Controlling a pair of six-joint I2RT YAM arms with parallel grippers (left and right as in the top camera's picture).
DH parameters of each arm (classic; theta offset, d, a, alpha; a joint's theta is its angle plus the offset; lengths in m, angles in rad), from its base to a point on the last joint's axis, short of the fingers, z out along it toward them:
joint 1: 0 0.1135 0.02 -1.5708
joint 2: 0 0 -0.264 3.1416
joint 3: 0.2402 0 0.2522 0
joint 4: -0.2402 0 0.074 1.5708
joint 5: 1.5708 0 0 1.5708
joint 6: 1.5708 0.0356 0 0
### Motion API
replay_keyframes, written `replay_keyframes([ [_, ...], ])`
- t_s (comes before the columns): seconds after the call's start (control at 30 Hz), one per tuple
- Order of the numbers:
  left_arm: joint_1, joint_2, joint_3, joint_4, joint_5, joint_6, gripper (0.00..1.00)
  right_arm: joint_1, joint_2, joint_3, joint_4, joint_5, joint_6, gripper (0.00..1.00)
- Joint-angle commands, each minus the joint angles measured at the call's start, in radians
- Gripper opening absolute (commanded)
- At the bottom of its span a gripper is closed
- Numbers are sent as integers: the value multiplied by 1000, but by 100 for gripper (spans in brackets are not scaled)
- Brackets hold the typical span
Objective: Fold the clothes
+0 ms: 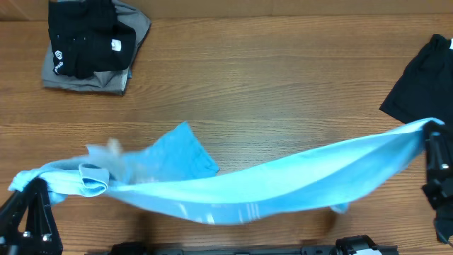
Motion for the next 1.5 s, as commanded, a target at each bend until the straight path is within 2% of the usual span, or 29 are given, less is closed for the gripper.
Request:
replay_keyframes([
  [0.0,0,41,-3,28,16,22,4,-8,23,19,19,153,3,4],
  [0.23,0,251,-63,82,19,22,4,-8,187,19,29,297,3,4],
  [0.4,-5,525,-64,131,19,22,4,-11,397,19,37,399,39,4],
  [0.6,-91,900,-64,273,20,29,4,-78,735,19,98,406,111,4],
  [0.63,-108,952,-64,306,20,32,8,-93,783,19,122,405,114,4],
  [0.7,-144,1067,-64,383,27,38,26,-128,883,19,175,391,117,4],
  [0.77,-174,1161,-64,445,38,38,52,-164,969,19,212,362,116,4],
  [0.8,-188,1215,-63,478,45,39,69,-183,1014,19,229,344,114,8],
  [0.83,-200,1250,-63,497,45,39,92,-200,1044,19,238,320,101,16],
  [0.87,-208,1282,-63,510,45,39,100,-216,1075,19,243,294,83,31],
  [0.93,-219,1331,-63,514,46,42,100,-251,1117,19,232,240,34,80],
  [0.97,-222,1341,-63,504,50,42,100,-264,1124,19,221,227,16,91],
  [1.0,-224,1345,-63,492,50,43,100,-275,1125,19,210,220,10,98],
  [1.13,-222,1315,-49,429,49,49,100,-327,1100,29,154,158,-16,100],
  [1.3,-220,1206,-3,269,40,98,100,-372,1027,29,73,-84,-125,100],
  [1.47,-224,1083,-1,51,-85,104,100,-370,995,29,-108,-149,-220,100],
])
